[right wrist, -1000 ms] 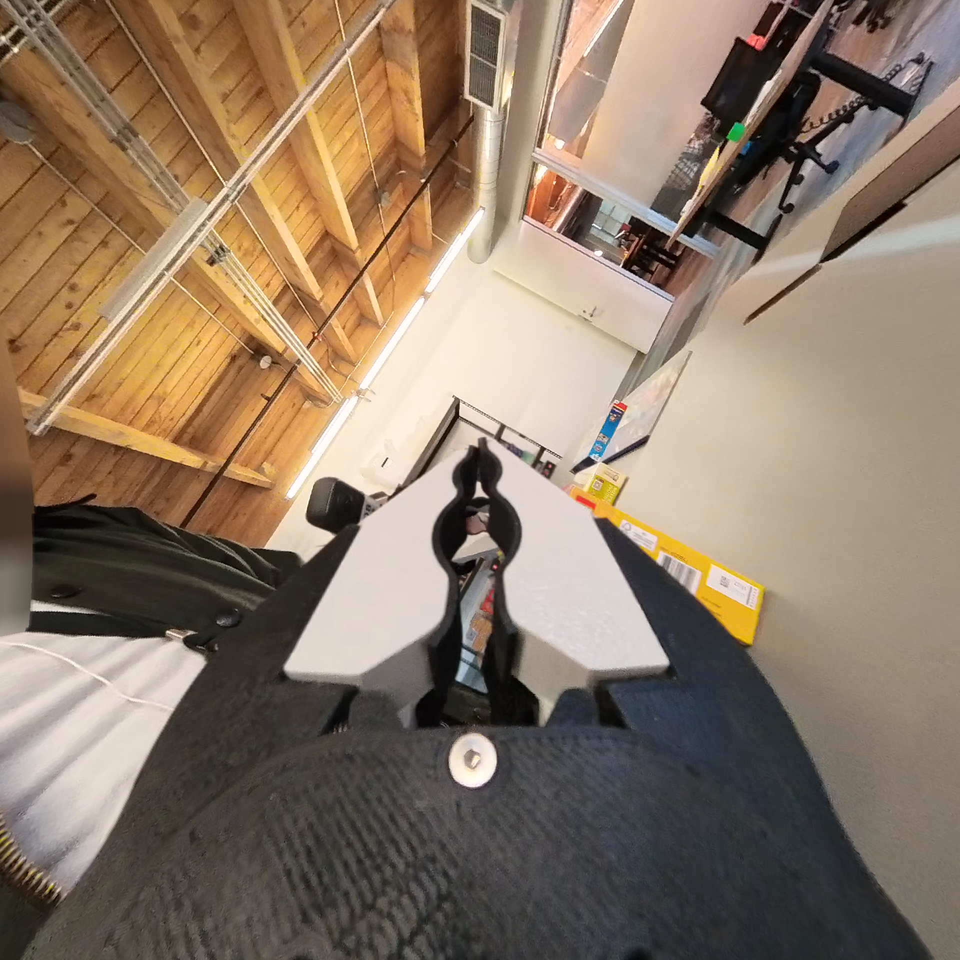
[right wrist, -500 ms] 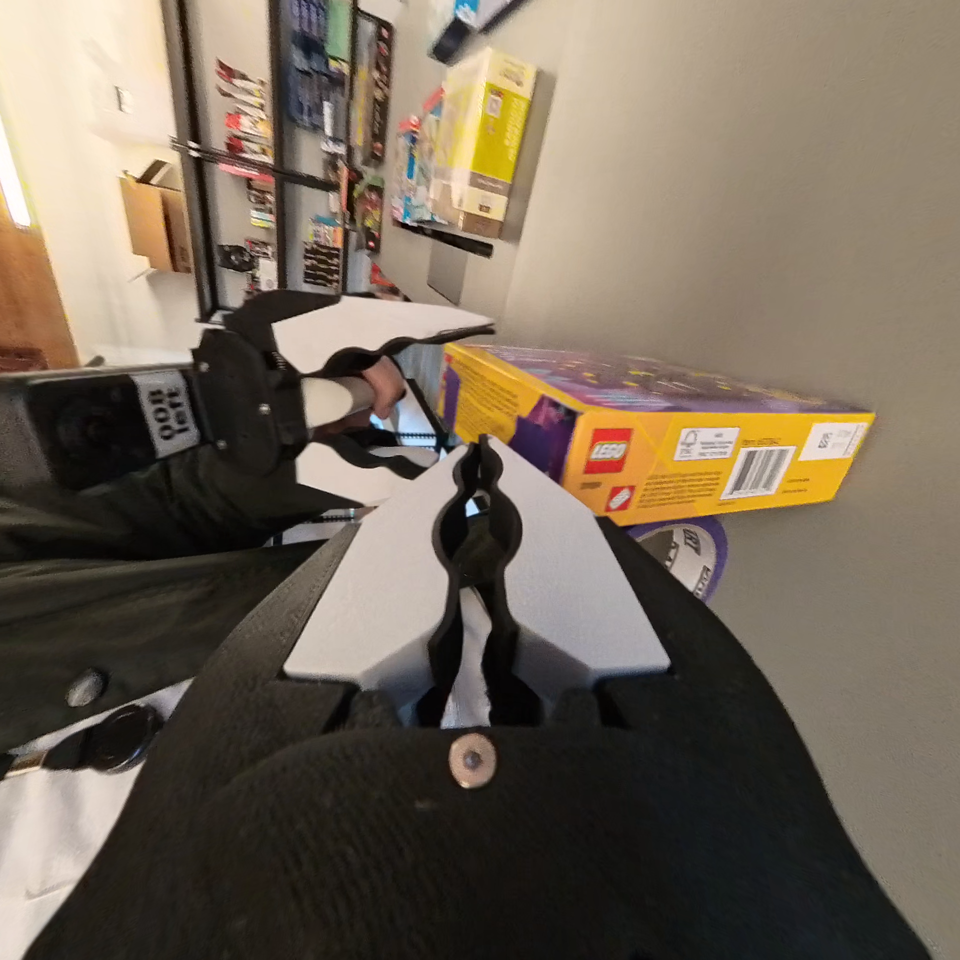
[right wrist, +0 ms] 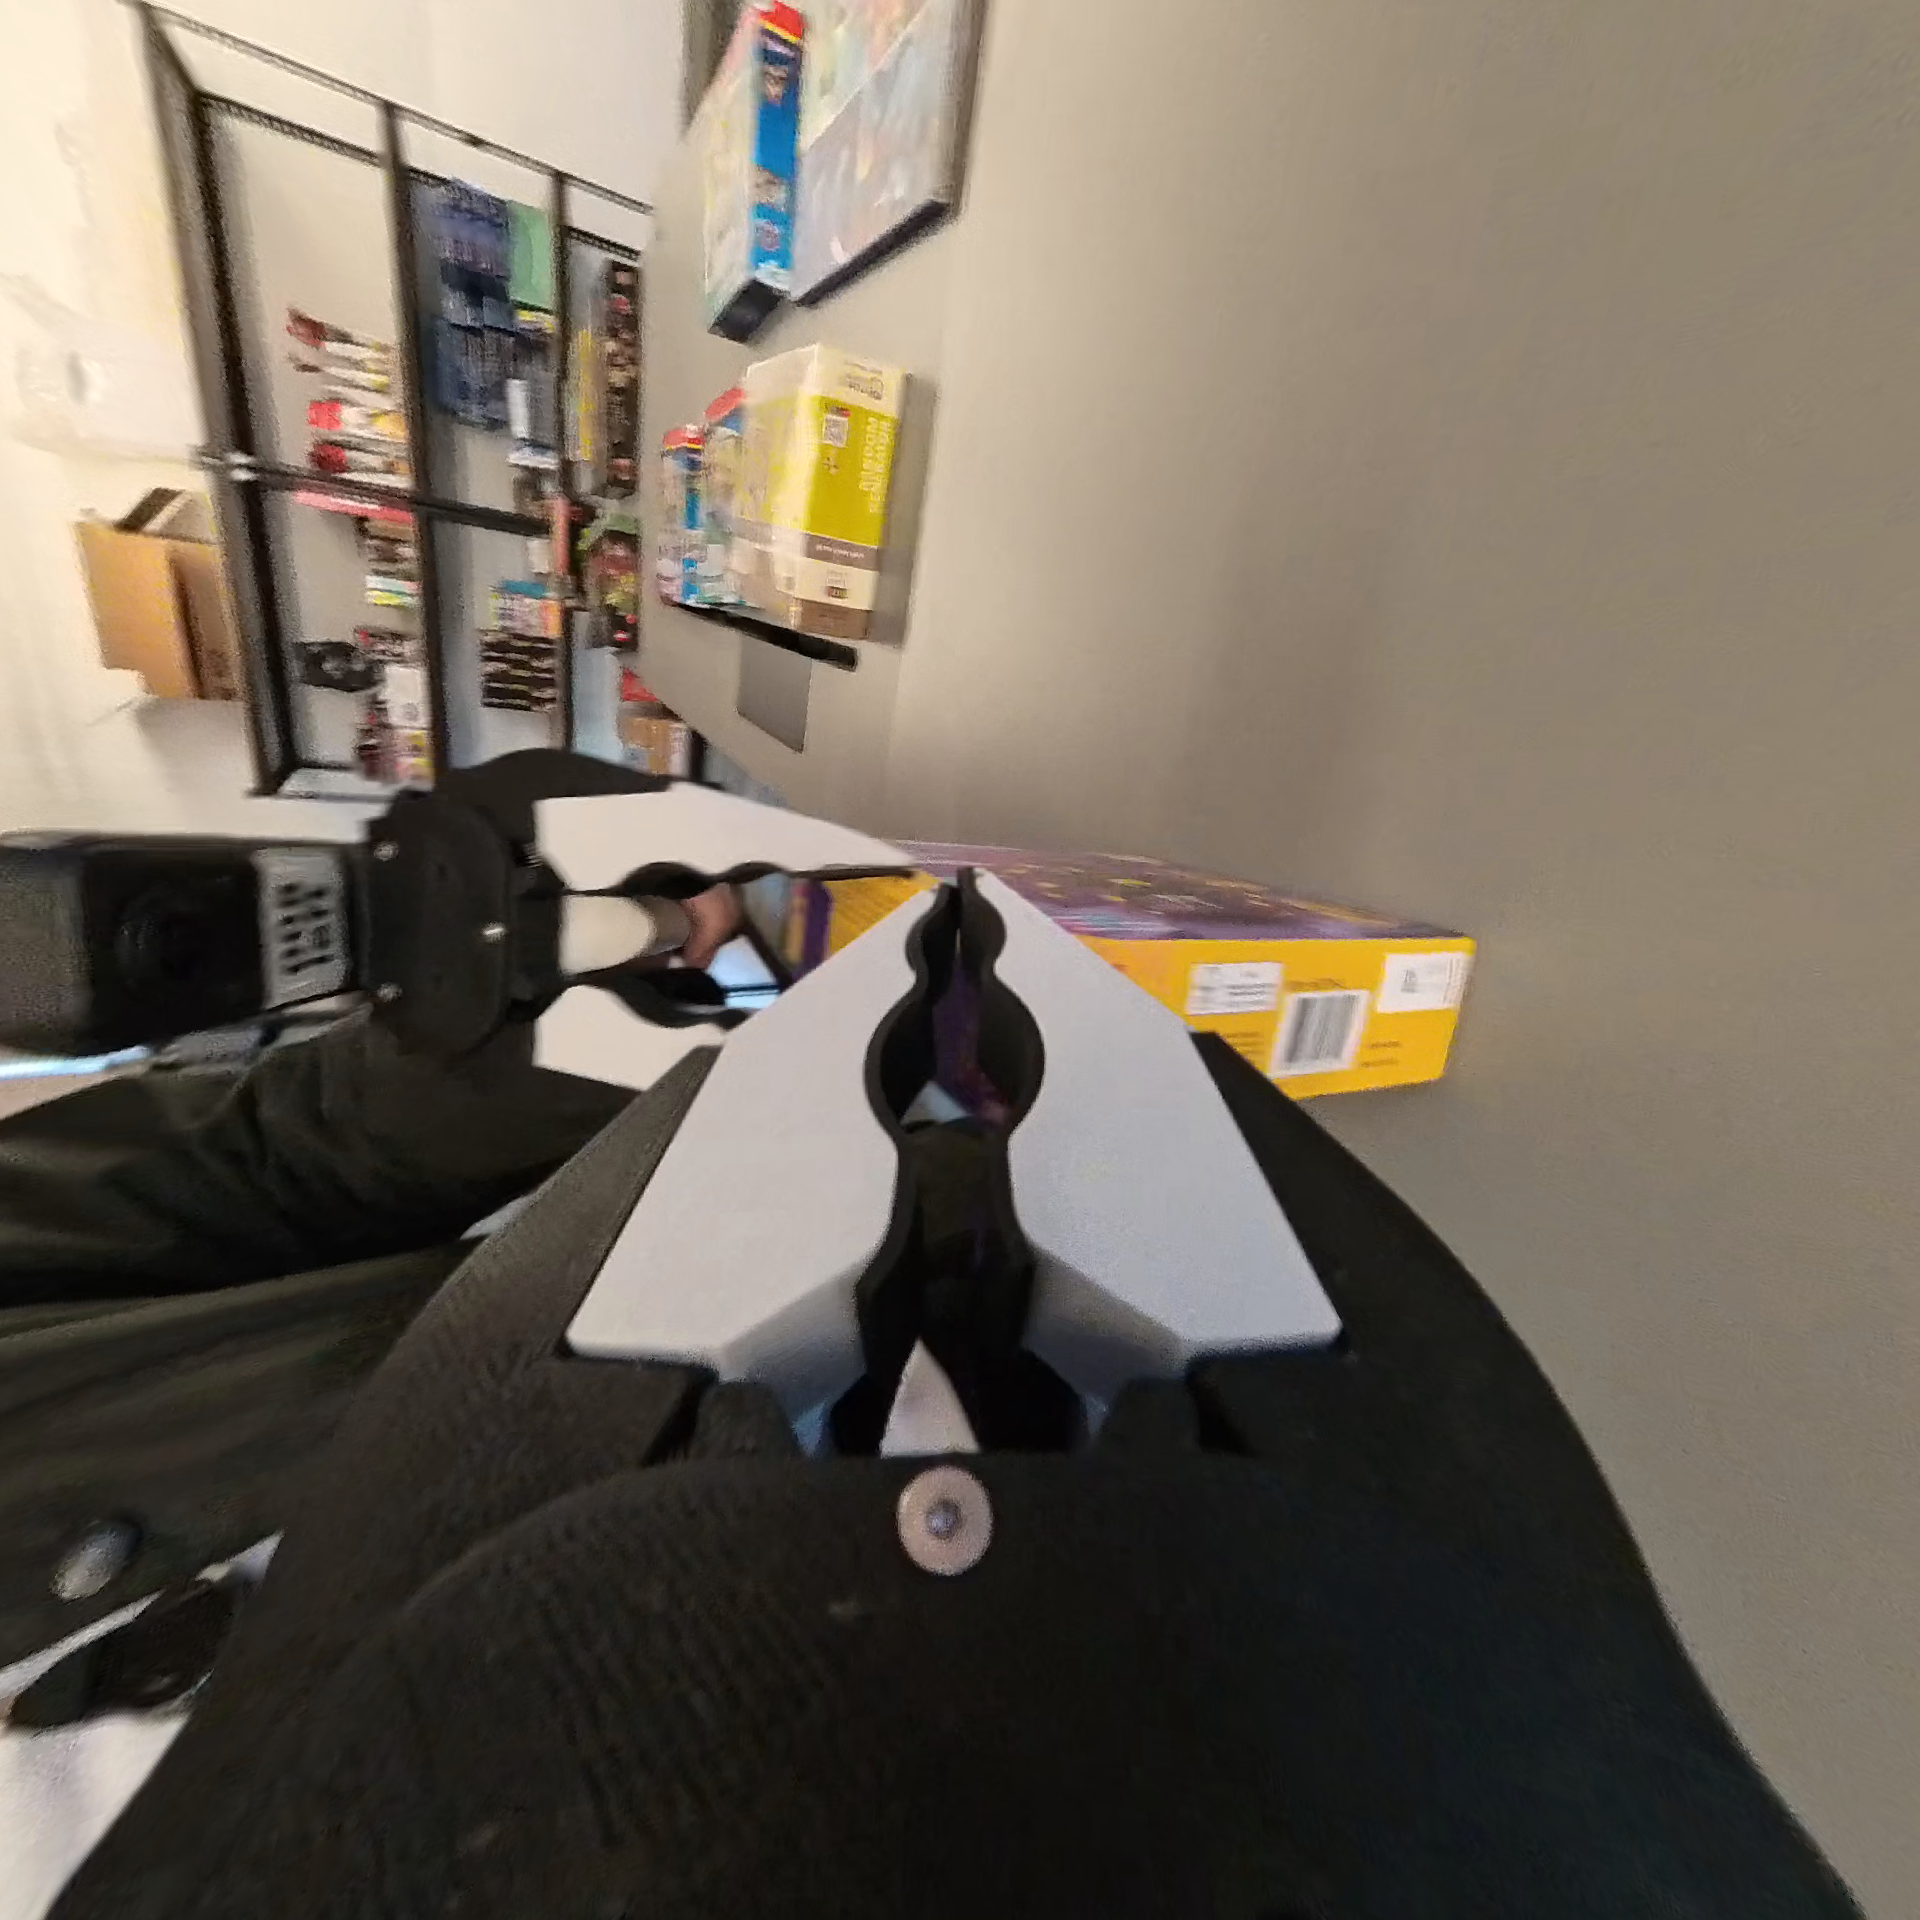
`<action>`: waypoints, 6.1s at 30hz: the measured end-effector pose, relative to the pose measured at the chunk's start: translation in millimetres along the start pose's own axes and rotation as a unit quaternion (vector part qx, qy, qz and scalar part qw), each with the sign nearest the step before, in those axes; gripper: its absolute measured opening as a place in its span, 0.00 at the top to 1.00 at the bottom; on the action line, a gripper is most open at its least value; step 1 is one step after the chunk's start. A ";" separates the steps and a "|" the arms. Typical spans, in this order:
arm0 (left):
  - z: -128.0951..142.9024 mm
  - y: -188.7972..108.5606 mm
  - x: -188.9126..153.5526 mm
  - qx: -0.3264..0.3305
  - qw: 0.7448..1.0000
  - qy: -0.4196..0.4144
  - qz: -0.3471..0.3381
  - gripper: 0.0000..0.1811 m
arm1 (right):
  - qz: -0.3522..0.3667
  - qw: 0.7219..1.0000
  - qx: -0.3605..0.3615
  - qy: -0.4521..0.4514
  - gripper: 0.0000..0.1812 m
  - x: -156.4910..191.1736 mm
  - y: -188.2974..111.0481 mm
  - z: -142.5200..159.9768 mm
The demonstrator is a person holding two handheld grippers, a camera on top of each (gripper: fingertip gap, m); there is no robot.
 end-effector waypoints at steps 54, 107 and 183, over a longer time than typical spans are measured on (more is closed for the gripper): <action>-27.6 -66.7 -45.9 -0.102 0.931 -0.254 -0.243 0.74 | -0.225 0.833 -0.280 -0.420 1.00 70.8 -338.7 29.0; -62.6 40.7 -53.0 0.054 0.955 -0.157 -0.247 0.66 | 0.001 0.964 -0.042 -0.264 0.89 -153.0 -255.9 29.4; -182.1 91.3 -104.1 -0.227 0.723 -0.602 0.252 0.92 | 0.133 0.861 0.071 -0.486 0.84 -39.6 -191.5 110.9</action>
Point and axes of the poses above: each gripper's, where its closed fingertips meet, y out along the fingers, z out of its underside, x = y × z across the jaws, the point moved 6 cm from there along -y, back along the fingers, and after that the axes turned 11 degrees about x, right-handed, at the moved point
